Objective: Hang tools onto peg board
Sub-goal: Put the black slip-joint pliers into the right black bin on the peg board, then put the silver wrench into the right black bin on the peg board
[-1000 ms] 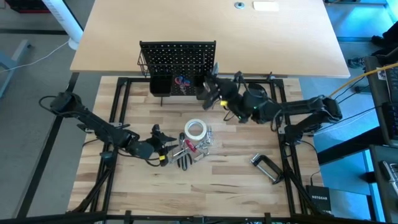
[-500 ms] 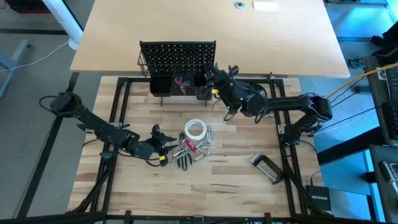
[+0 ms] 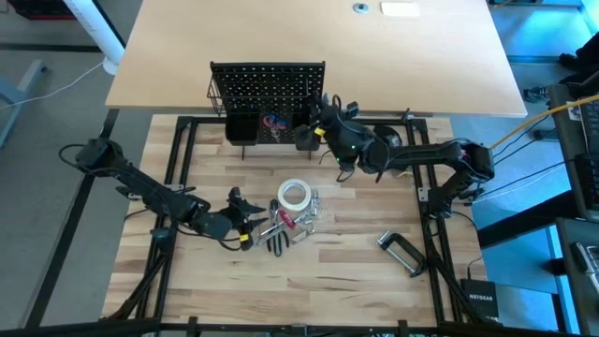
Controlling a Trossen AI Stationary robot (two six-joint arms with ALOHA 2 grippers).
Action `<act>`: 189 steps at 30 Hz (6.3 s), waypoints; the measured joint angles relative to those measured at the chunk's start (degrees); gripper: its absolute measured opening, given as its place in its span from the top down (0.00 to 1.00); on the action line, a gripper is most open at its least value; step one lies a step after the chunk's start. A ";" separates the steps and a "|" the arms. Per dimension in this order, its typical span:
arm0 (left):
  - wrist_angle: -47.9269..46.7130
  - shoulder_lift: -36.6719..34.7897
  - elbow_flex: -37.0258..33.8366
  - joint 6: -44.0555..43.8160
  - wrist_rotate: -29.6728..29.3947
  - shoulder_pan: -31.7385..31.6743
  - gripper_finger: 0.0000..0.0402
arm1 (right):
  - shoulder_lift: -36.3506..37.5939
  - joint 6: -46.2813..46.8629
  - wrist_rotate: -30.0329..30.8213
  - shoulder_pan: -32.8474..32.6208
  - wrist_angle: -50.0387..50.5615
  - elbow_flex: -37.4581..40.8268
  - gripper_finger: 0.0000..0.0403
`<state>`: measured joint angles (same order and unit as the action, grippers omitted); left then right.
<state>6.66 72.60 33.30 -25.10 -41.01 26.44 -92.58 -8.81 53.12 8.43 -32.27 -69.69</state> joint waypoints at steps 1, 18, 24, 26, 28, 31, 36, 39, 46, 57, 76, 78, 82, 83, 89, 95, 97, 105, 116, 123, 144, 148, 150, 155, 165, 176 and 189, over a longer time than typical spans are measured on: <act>0.00 0.00 0.00 0.00 0.00 0.00 0.70 | 0.00 1.41 -0.35 0.15 0.89 0.00 0.86; 0.01 0.00 0.02 -0.09 0.02 0.00 0.70 | 0.00 8.82 -1.79 2.45 8.54 0.04 0.84; 0.02 0.00 0.02 -0.24 0.02 -0.02 0.70 | 0.02 8.67 -1.51 2.47 9.89 0.04 0.73; 0.00 0.00 0.02 -0.24 0.02 0.00 0.70 | 0.02 8.58 -1.48 2.47 10.25 0.04 0.69; 0.00 0.00 0.02 -0.26 0.02 -0.02 0.70 | 0.02 8.54 -1.52 2.47 10.05 0.02 0.66; 0.00 0.00 0.02 -0.26 0.04 -0.02 0.70 | 0.18 8.43 -1.55 2.46 9.83 0.03 0.64; -0.01 0.00 0.02 -0.26 0.04 -0.01 0.70 | 0.66 8.34 -1.64 2.26 9.72 0.02 0.64; -0.01 0.00 0.02 -0.26 0.04 -0.01 0.70 | 1.16 7.93 -1.65 1.66 9.34 0.02 0.64; -0.04 0.04 0.02 -0.30 0.04 -0.02 0.70 | 3.08 1.50 -1.15 -1.65 6.68 0.02 0.63; -0.04 0.04 0.02 -1.52 0.07 0.22 0.70 | 12.89 -4.84 -1.66 -17.03 19.32 -0.07 0.63; 0.00 0.04 0.02 -2.71 0.11 0.72 0.70 | 13.40 29.50 -19.51 -41.67 63.97 -0.04 0.63; -0.02 0.04 0.02 -2.93 0.19 0.72 0.70 | 12.28 32.47 -21.79 -41.66 66.75 -0.04 0.63; -0.03 0.04 0.02 -2.99 1.20 0.72 0.70 | 9.59 36.95 -25.99 -41.56 71.47 -0.04 0.63; -0.02 0.04 0.02 -3.01 1.24 0.72 0.70 | 8.76 37.51 -26.91 -41.44 72.57 -0.04 0.63; -0.14 0.56 0.02 -3.02 1.43 0.72 0.70 | 3.54 38.52 -27.64 -41.44 75.16 -0.04 0.63; 0.00 1.41 0.04 -3.41 2.37 0.70 0.70 | -1.72 37.16 -26.87 -41.40 75.34 -0.02 0.63; 0.09 1.72 0.04 -3.44 2.65 0.70 0.70 | -3.37 36.87 -26.75 -41.37 75.17 -0.01 0.63; 0.07 2.29 0.04 -3.46 4.85 0.63 0.70 | -9.76 26.71 -30.21 -38.21 63.03 0.04 0.63; -4.31 2.27 0.04 -6.17 6.55 0.63 0.70 | -15.91 15.97 -29.70 -32.16 48.75 0.04 0.63; -8.55 2.27 0.04 -10.89 9.25 0.72 0.70 | -19.21 16.02 -29.66 -31.63 49.17 0.04 0.63; -8.41 10.53 2.90 -16.81 18.01 2.98 0.70 | -19.74 18.73 -29.83 -32.42 52.44 0.02 0.63; -12.57 12.61 7.51 -16.74 18.00 3.35 0.70 | -19.45 19.46 -29.75 -33.36 57.45 0.02 0.63; -14.24 13.59 9.61 -17.36 17.93 3.58 0.70 | -19.45 20.72 -28.98 -33.68 58.26 0.02 0.63; -17.51 17.77 11.30 -19.90 17.27 4.68 0.70 | -19.45 22.37 -28.26 -34.08 56.76 0.02 0.63; -20.54 22.58 11.39 -25.26 15.48 5.67 0.70 | -19.45 22.49 -28.35 -34.05 51.84 0.02 0.63; -24.82 21.33 14.18 -22.37 13.82 4.61 0.70 | -19.45 23.99 -28.73 -34.05 51.69 0.02 0.63; -26.26 21.11 15.01 -14.63 12.85 0.74 0.70 | -19.45 25.09 -28.74 -34.01 51.58 0.02 0.63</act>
<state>-19.60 93.71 48.31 -39.73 -28.16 27.17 -112.03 16.27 24.38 -25.58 19.31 -69.67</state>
